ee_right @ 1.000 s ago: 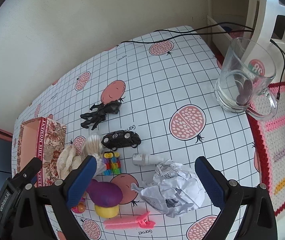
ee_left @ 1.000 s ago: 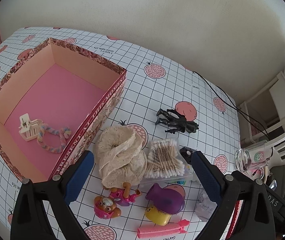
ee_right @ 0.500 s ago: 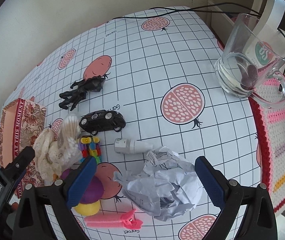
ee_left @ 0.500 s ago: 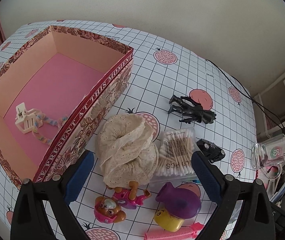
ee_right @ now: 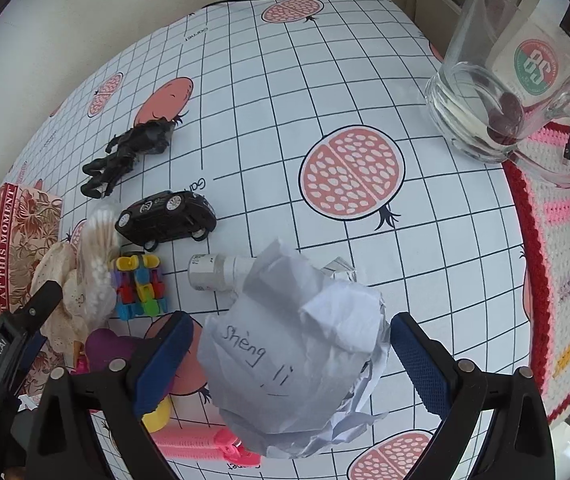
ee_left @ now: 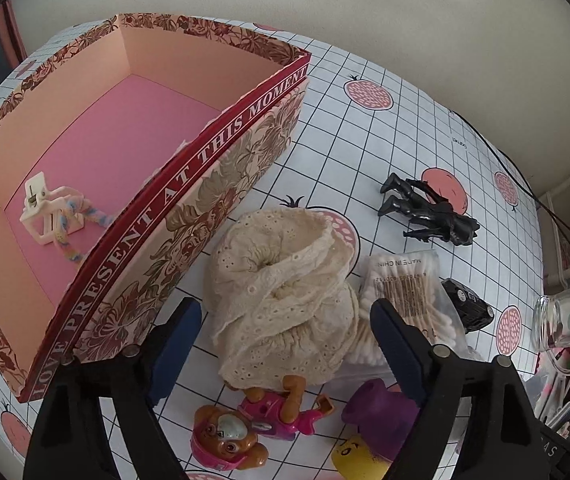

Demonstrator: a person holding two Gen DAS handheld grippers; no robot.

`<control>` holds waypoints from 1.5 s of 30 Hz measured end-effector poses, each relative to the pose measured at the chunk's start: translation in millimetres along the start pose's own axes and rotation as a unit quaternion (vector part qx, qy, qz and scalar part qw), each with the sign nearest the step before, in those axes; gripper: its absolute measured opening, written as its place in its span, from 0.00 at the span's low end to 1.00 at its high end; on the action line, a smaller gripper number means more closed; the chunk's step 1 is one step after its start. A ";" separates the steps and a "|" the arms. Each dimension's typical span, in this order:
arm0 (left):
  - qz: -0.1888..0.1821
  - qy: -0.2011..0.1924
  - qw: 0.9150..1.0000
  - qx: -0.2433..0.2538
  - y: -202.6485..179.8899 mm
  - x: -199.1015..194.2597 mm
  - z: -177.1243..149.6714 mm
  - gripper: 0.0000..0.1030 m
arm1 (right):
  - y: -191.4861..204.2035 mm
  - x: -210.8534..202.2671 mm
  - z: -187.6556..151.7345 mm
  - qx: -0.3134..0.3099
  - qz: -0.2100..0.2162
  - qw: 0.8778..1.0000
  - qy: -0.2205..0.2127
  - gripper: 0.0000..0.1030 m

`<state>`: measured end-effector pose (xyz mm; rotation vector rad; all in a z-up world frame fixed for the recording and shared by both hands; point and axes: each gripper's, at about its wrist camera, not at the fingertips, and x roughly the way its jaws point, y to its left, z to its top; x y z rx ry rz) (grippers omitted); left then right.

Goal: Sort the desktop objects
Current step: 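Close the right gripper on the crumpled white paper while the left grasps the beige lace fabric, then lift the lace with the left tool while the right lifts the paper, carrying both toward the box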

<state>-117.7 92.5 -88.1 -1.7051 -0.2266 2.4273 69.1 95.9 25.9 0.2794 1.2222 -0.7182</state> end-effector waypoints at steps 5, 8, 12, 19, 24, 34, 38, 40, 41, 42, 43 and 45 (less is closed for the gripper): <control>0.005 0.001 1.000 0.003 -1.3 8.8 -0.8 0.81 | 2.5 8.8 -1.9 0.003 0.005 1.000 0.010 0.97; 0.012 0.012 1.000 0.004 -0.3 17.5 -3.1 0.70 | 4.4 12.7 -3.1 0.002 0.002 1.000 0.016 0.97; 0.025 0.007 1.000 0.010 -1.1 19.9 -4.2 0.61 | 7.3 15.4 -5.1 -0.001 -0.004 1.000 0.017 0.96; 0.014 0.000 1.000 0.000 5.8 15.9 -2.4 0.33 | 8.6 8.6 -8.6 -0.003 -0.005 1.000 0.004 0.81; -0.002 -0.001 1.000 -0.010 11.5 11.3 0.8 0.21 | 7.8 2.4 -11.0 -0.001 0.004 1.000 -0.004 0.75; -0.036 -0.051 0.998 -0.012 9.2 -37.8 15.8 0.19 | 21.5 -53.6 -15.0 -0.008 0.025 0.995 -0.101 0.74; -0.052 -0.095 0.994 -0.003 5.7 -72.1 25.8 0.19 | 49.7 -92.8 -11.2 -0.033 0.040 0.982 -0.179 0.74; -0.056 -0.120 0.991 0.001 6.4 -91.9 29.5 0.19 | 64.1 -110.8 -7.9 -0.042 0.052 0.974 -0.216 0.74; -0.058 -0.131 0.990 0.002 5.5 -98.7 32.4 0.19 | 71.2 -121.1 -9.9 -0.047 0.058 0.970 -0.233 0.74; -0.060 -0.142 0.988 0.004 7.1 -107.9 34.4 0.19 | 77.2 -132.1 -12.9 -0.053 0.062 0.964 -0.252 0.74; -0.062 -0.154 0.986 0.005 7.5 -115.6 36.6 0.19 | 84.0 -140.2 -14.0 -0.060 0.064 0.959 -0.270 0.74; -0.065 -0.175 0.982 0.006 11.0 -132.5 39.2 0.19 | 95.7 -159.8 -21.9 -0.073 0.065 0.948 -0.302 0.74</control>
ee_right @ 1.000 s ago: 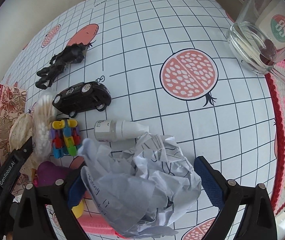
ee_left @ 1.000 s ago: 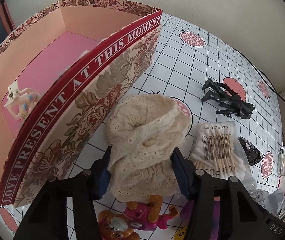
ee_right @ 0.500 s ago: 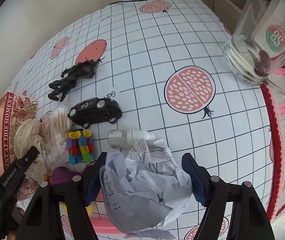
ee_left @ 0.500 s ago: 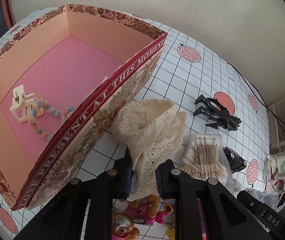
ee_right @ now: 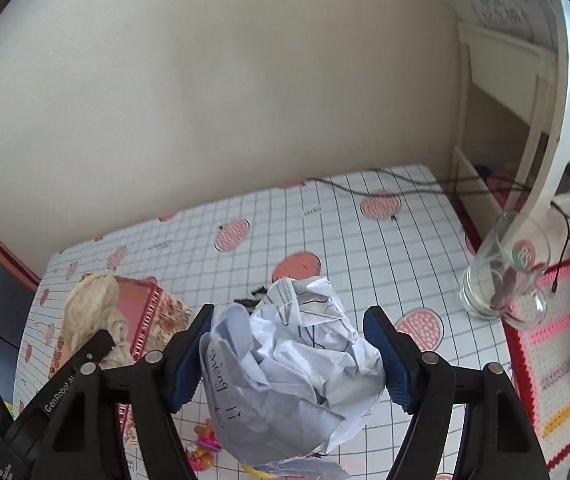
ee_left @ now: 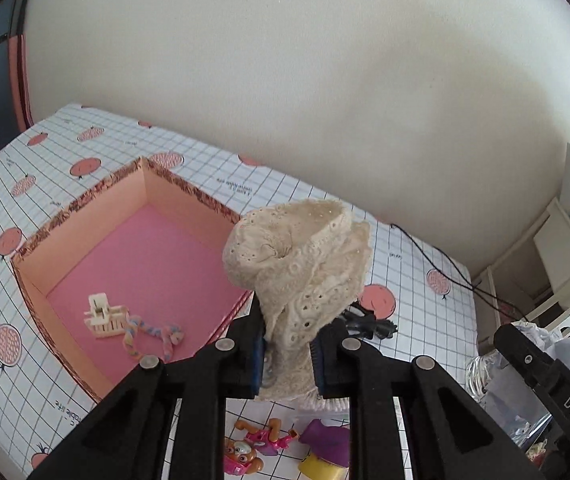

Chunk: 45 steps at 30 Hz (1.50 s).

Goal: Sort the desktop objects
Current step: 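Lift the lace with the left tool while the right lifts the paper, carrying both toward the box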

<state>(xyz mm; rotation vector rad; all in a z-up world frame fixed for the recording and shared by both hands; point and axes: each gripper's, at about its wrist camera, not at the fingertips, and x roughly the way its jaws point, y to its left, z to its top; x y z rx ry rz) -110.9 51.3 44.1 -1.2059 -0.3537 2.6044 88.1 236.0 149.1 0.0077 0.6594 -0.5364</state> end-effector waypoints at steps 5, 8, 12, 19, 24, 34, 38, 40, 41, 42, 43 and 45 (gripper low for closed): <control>0.002 -0.046 0.999 0.002 6.0 -31.6 14.3 0.19 | 32.0 -33.5 7.7 -0.026 0.020 0.997 -0.064 0.74; 0.004 -0.067 0.998 -0.002 13.3 -47.5 18.5 0.19 | 49.4 -45.8 9.1 -0.039 0.033 0.995 -0.090 0.74; 0.016 -0.090 0.996 -0.003 24.3 -63.2 24.3 0.19 | 70.3 -59.3 8.6 -0.052 0.050 0.990 -0.119 0.74; 0.032 -0.114 0.993 -0.015 46.0 -82.4 34.9 0.19 | 99.5 -69.0 3.9 -0.070 0.070 0.984 -0.146 0.74; 0.046 -0.126 0.991 -0.027 63.5 -90.9 38.9 0.19 | 113.5 -63.7 1.4 -0.075 0.080 0.983 -0.145 0.74; 0.069 -0.131 0.988 -0.049 101.3 -95.2 44.6 0.19 | 136.1 -44.0 -7.6 -0.093 0.093 0.982 -0.135 0.74; 0.085 -0.130 0.986 -0.055 114.6 -95.3 45.8 0.19 | 145.6 -33.9 -12.9 -0.101 0.100 0.982 -0.120 0.74; 0.091 -0.129 0.986 -0.059 120.3 -94.5 46.4 0.19 | 151.9 -27.9 -15.7 -0.107 0.102 0.982 -0.113 0.74; 0.096 -0.129 0.985 -0.060 122.6 -94.8 46.6 0.19 | 154.8 -25.1 -16.5 -0.109 0.104 0.982 -0.110 0.74; 0.101 -0.130 0.984 -0.061 124.8 -95.1 46.8 0.19 | 157.5 -20.8 -16.3 -0.111 0.106 0.982 -0.107 0.74; 0.105 -0.130 0.984 -0.061 127.5 -94.6 47.2 0.19 | 159.9 -17.6 -17.6 -0.113 0.108 0.982 -0.103 0.74; 0.108 -0.129 0.984 -0.064 131.7 -93.4 48.1 0.19 | 165.3 -11.8 -21.2 -0.116 0.113 0.982 -0.096 0.74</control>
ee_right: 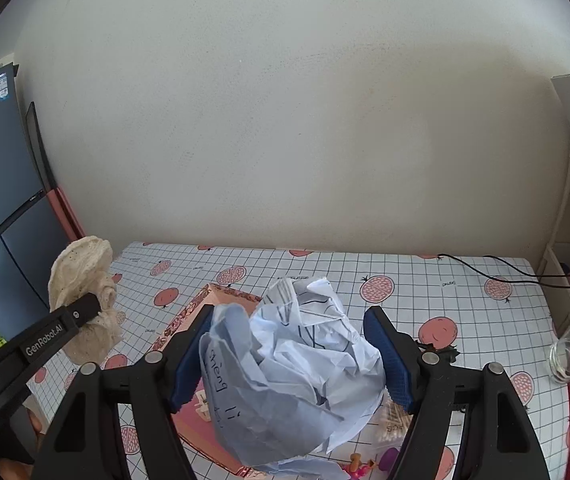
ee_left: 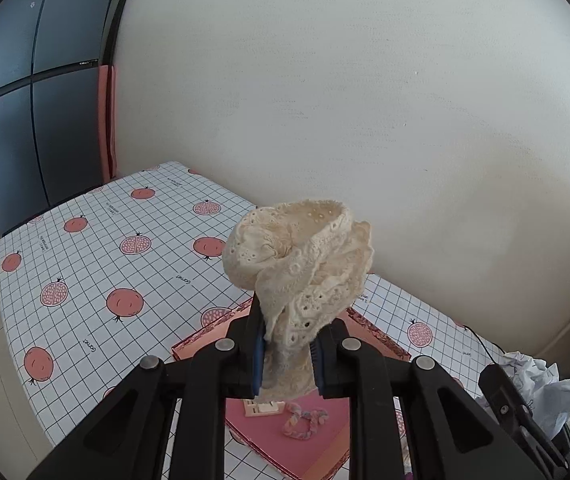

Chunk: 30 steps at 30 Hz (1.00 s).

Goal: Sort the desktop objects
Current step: 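Lift the lace with the left tool while the right lifts the paper, carrying both toward the box, then open the left gripper to drop the lace into the box while the right holds the paper above it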

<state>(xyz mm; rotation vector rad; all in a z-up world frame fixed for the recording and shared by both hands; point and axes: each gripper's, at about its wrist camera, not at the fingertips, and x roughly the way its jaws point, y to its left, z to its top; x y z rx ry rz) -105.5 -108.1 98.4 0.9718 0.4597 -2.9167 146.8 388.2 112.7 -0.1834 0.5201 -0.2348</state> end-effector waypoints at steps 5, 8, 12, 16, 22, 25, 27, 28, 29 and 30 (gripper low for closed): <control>0.008 -0.001 1.000 -0.001 7.1 2.5 1.5 0.19 | 12.0 16.0 -8.7 -0.002 0.014 1.000 0.013 0.74; 0.010 0.000 1.000 -0.003 11.4 5.0 1.6 0.19 | 19.7 18.5 -12.7 -0.004 0.021 1.000 0.018 0.74; -0.001 0.010 1.000 -0.011 15.5 11.2 0.3 0.20 | 27.0 27.6 -17.3 -0.007 0.029 0.999 0.027 0.75; -0.009 0.029 0.999 -0.017 19.3 26.6 -5.1 0.20 | 33.1 40.2 -22.2 -0.012 0.036 0.999 0.038 0.75; -0.004 0.083 0.996 -0.032 26.3 65.0 -24.4 0.20 | 37.5 66.6 -35.4 -0.014 0.040 0.997 0.068 0.75; 0.000 0.112 0.993 -0.043 30.6 82.9 -35.4 0.20 | 39.0 78.7 -42.5 -0.017 0.039 0.996 0.084 0.75; -0.001 0.127 0.990 -0.052 32.7 91.3 -41.1 0.20 | 39.0 84.7 -47.7 -0.017 0.037 0.995 0.094 0.76; -0.001 0.134 0.989 -0.056 33.7 94.8 -43.8 0.20 | 38.7 87.6 -49.9 -0.017 0.036 0.994 0.099 0.76; 0.001 0.138 0.989 -0.058 34.0 97.3 -45.8 0.20 | 38.4 89.2 -51.7 -0.016 0.035 0.994 0.103 0.76; 0.004 0.141 0.988 -0.058 34.2 99.4 -47.7 0.20 | 37.7 91.8 -53.6 -0.015 0.034 0.994 0.107 0.76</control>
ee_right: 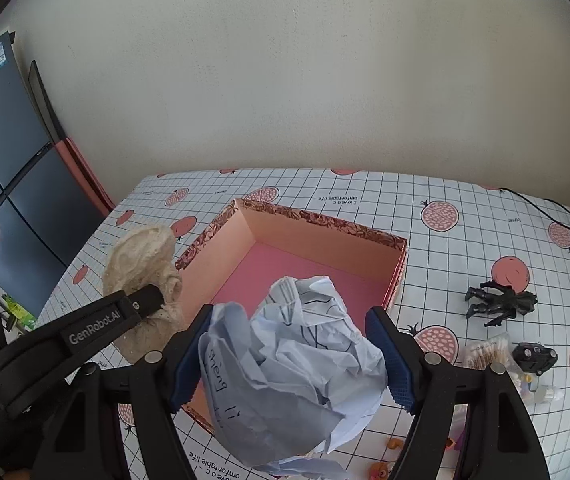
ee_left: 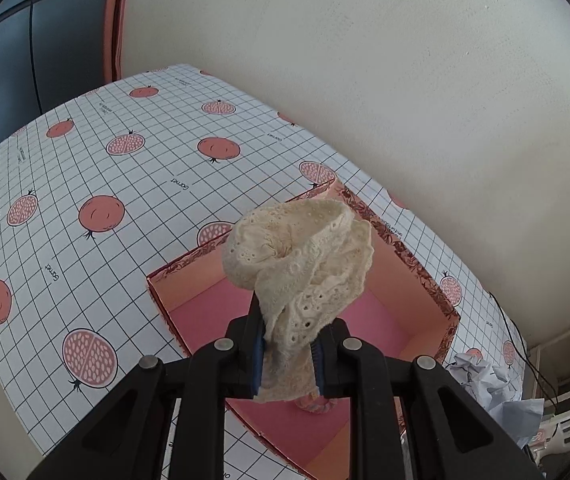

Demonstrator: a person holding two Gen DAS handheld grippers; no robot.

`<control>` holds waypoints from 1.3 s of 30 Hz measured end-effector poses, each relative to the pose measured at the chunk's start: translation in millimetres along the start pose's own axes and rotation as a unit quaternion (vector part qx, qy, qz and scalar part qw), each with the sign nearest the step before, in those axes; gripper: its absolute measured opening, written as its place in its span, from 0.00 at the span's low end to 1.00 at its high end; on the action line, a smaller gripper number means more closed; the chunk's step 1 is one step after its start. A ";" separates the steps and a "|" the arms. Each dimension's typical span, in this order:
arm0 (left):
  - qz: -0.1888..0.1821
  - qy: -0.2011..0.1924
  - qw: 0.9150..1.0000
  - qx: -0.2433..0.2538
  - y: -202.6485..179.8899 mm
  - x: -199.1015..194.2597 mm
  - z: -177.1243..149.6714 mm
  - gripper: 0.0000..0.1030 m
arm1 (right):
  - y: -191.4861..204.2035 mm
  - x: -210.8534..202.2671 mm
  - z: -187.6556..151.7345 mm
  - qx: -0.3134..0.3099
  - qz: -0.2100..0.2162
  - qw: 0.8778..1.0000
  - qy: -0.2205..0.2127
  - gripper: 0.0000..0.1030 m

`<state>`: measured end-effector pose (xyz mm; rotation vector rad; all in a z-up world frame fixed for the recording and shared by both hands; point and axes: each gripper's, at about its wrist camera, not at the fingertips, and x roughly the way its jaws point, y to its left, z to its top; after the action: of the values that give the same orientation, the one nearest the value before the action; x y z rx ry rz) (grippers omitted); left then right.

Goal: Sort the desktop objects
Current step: 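Open the left gripper to drop the lace into the box while the right holds the paper above it, then open the right gripper to drop the crumpled paper into the box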

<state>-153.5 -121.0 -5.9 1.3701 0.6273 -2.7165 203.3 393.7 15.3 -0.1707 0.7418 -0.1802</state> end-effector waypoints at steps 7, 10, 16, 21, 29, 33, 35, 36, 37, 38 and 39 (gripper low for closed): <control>0.002 0.020 1.000 -0.023 6.2 9.1 -2.7 0.21 | -5.4 7.8 -4.5 0.010 0.008 1.000 0.017 0.77; 0.004 0.018 0.999 -0.028 7.3 7.6 -1.5 0.25 | -6.0 9.2 -4.6 0.010 0.009 1.000 0.020 0.78; 0.004 0.014 0.999 -0.038 10.0 3.8 0.7 0.42 | -7.4 13.2 -6.0 0.013 0.009 0.999 0.029 0.83; 0.008 0.010 0.999 -0.040 10.5 0.2 1.9 0.49 | -7.7 14.7 -7.0 0.013 0.010 0.999 0.034 0.86; 0.009 0.008 0.999 -0.040 9.4 -2.6 2.6 0.49 | -8.2 14.9 -7.6 0.016 0.013 0.999 0.035 0.92; 0.011 0.005 0.999 -0.040 8.0 -4.9 3.5 0.49 | -8.7 15.8 -7.6 0.018 0.014 0.999 0.037 0.97; 0.012 0.004 0.999 -0.040 7.6 -6.0 3.7 0.50 | -8.9 16.5 -8.2 0.019 0.013 0.999 0.039 0.97; 0.012 0.004 0.999 -0.039 7.3 -6.4 3.7 0.50 | -9.4 16.7 -7.8 0.019 0.014 0.999 0.039 0.98; 0.012 0.004 0.999 -0.039 7.4 -6.6 3.7 0.50 | -9.7 16.9 -7.9 0.020 0.014 0.999 0.040 0.98; 0.013 0.004 0.999 -0.039 7.2 -6.1 3.6 0.50 | -9.8 17.3 -7.6 0.021 0.014 0.999 0.040 0.98; 0.013 0.004 0.999 -0.039 7.3 -6.2 3.5 0.50 | -10.2 17.1 -7.7 0.022 0.013 0.999 0.040 0.98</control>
<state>-150.9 -129.9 -1.7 1.3635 0.7030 -2.6379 209.3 379.3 0.8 -0.1129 0.8188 -0.1792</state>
